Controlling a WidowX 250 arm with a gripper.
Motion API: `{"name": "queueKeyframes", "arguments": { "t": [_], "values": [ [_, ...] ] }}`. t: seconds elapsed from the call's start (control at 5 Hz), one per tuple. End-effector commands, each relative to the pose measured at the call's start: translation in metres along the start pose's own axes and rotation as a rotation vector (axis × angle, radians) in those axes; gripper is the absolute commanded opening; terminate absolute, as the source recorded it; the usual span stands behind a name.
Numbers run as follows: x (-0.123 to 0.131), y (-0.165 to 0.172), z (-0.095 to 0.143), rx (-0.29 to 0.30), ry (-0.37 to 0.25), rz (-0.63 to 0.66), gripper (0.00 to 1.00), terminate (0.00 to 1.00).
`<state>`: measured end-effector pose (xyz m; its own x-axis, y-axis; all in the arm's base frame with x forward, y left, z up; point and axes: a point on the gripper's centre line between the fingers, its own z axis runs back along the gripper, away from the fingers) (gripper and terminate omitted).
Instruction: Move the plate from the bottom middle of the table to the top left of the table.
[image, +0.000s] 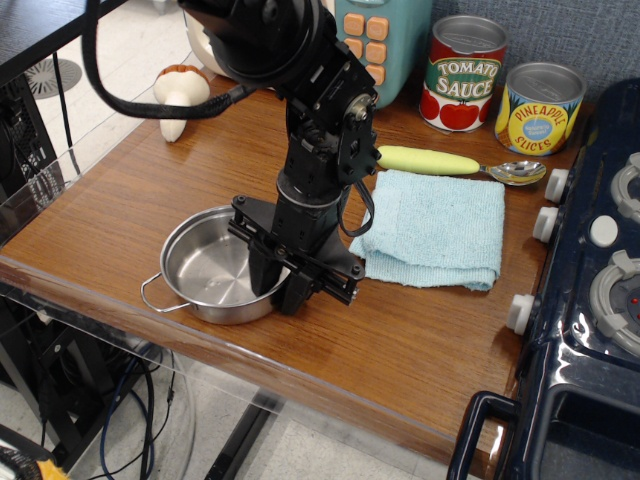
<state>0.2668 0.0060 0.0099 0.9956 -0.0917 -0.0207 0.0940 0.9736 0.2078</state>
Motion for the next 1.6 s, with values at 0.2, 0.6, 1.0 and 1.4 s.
{"name": "queueKeyframes", "arguments": {
  "t": [0.2, 0.6, 1.0, 1.4],
  "values": [
    [-0.002, 0.028, 0.032, 0.02, -0.035, 0.028, 0.0, 0.0],
    [0.037, 0.055, 0.052, 0.048, -0.078, 0.049, 0.0, 0.0],
    [0.086, 0.073, 0.048, 0.049, -0.09, 0.031, 0.0, 0.0],
    [0.123, 0.077, 0.027, 0.062, -0.048, -0.006, 0.0, 0.0]
  ]
}}
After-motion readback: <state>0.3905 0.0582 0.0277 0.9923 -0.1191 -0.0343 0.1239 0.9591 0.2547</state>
